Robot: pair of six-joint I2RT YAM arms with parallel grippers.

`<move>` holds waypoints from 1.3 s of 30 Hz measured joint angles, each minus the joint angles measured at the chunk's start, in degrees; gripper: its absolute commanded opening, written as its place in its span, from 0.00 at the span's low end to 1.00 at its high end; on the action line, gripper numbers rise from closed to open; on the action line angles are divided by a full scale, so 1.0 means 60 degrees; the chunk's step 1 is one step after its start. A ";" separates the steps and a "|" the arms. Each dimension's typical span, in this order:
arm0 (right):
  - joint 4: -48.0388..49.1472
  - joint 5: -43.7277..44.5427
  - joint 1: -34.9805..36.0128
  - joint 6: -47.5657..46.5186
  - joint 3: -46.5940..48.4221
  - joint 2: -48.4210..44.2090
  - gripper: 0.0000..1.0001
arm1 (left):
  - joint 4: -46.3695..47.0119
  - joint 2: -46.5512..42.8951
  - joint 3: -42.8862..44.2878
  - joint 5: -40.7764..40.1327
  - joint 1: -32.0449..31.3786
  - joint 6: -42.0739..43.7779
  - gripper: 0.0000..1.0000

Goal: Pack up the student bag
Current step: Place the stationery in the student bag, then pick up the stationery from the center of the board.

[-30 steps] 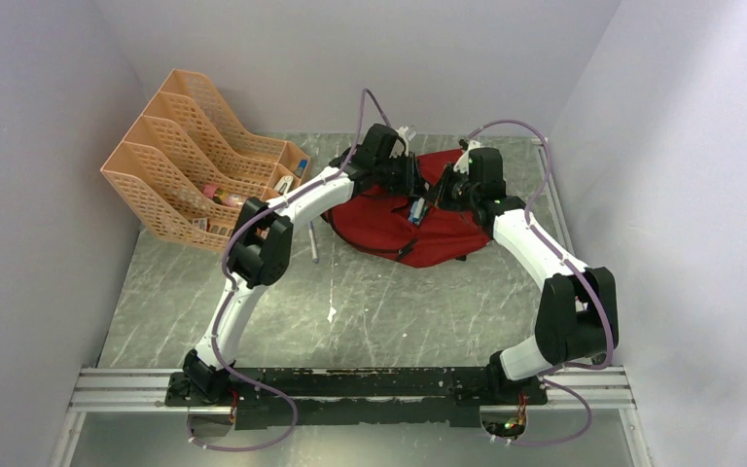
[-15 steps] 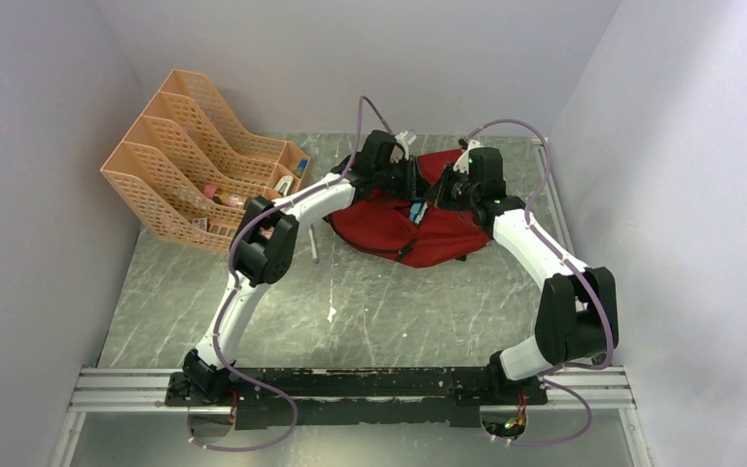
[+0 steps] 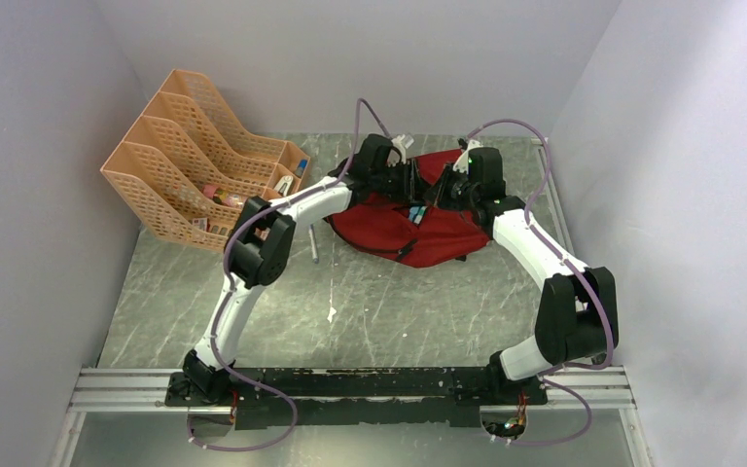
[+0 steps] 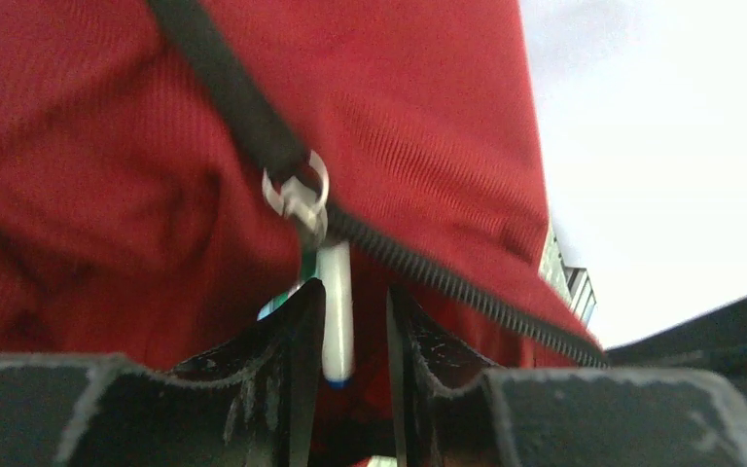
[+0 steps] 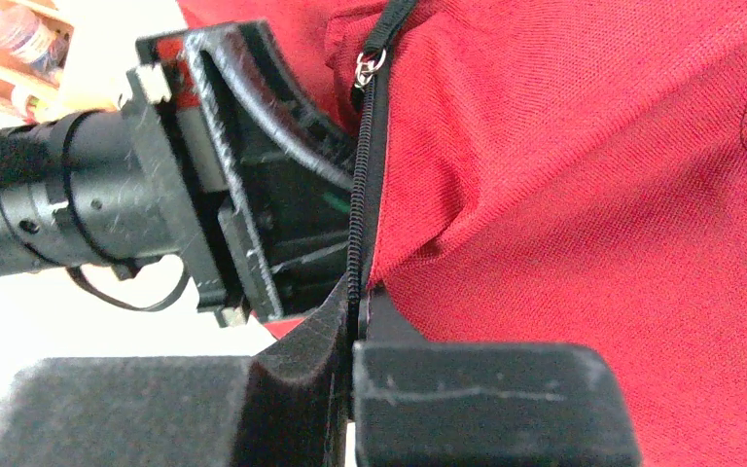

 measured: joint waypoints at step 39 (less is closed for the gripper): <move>0.0007 0.0109 0.0047 0.0055 0.0000 0.0040 0.00 | -0.1337 -0.7369 -0.8903 -0.8302 0.0863 0.0576 0.45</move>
